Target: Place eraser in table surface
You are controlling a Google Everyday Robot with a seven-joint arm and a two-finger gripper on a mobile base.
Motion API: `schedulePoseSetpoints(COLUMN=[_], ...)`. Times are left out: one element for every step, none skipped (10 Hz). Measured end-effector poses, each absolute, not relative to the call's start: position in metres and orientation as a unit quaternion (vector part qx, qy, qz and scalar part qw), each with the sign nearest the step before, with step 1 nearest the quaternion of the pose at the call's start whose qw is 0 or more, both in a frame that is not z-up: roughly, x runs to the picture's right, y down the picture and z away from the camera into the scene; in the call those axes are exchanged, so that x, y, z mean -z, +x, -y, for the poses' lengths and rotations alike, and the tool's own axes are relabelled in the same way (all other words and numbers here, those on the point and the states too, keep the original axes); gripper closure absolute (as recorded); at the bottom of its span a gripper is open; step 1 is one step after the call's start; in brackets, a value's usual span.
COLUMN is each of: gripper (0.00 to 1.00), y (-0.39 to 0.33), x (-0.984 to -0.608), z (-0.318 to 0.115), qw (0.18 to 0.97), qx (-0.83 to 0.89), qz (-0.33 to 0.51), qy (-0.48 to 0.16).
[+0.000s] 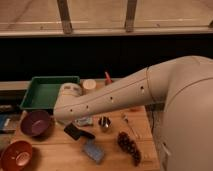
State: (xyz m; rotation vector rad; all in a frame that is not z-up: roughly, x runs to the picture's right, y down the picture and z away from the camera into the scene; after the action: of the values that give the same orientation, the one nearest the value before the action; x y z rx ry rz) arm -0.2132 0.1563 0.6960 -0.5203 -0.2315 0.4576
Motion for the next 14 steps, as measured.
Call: schedulePoseSetpoints(gripper=[0.82, 0.82, 0.82, 0.82, 0.82, 0.82, 0.82, 0.82, 0.82, 0.82, 0.80, 0.71, 0.61, 0.51], y=[-0.225, -0.236, -0.244, -0.253, -0.261, -0.267, -0.268, -0.270, -0.273, -0.275, -0.276, -0.278, -0.278, -0.276], x=[-0.697, -0.701, -0.708, -0.716, -0.720, -0.727, -0.731, -0.736, -0.741, -0.747, -0.752, -0.759, -0.762, -0.762], z=[-0.163, -0.172, -0.181, -0.192, -0.198, -0.205, -0.209, -0.213, -0.218, -0.224, -0.229, -0.238, -0.246, -0.249], qw=[0.934, 0.933, 0.932, 0.930, 0.928, 0.926, 0.924, 0.922, 0.919, 0.916, 0.913, 0.910, 0.909, 0.909], qx=[-0.215, -0.208, -0.202, -0.196, -0.192, -0.186, -0.185, -0.184, -0.182, -0.182, -0.180, -0.178, -0.176, -0.175], qz=[0.117, 0.121, 0.123, 0.124, 0.126, 0.127, 0.128, 0.128, 0.129, 0.127, 0.123, 0.115, 0.109, 0.103], qy=[-0.259, -0.267, -0.275, -0.285, -0.292, -0.302, -0.309, -0.315, -0.326, -0.336, -0.345, -0.356, -0.363, -0.365])
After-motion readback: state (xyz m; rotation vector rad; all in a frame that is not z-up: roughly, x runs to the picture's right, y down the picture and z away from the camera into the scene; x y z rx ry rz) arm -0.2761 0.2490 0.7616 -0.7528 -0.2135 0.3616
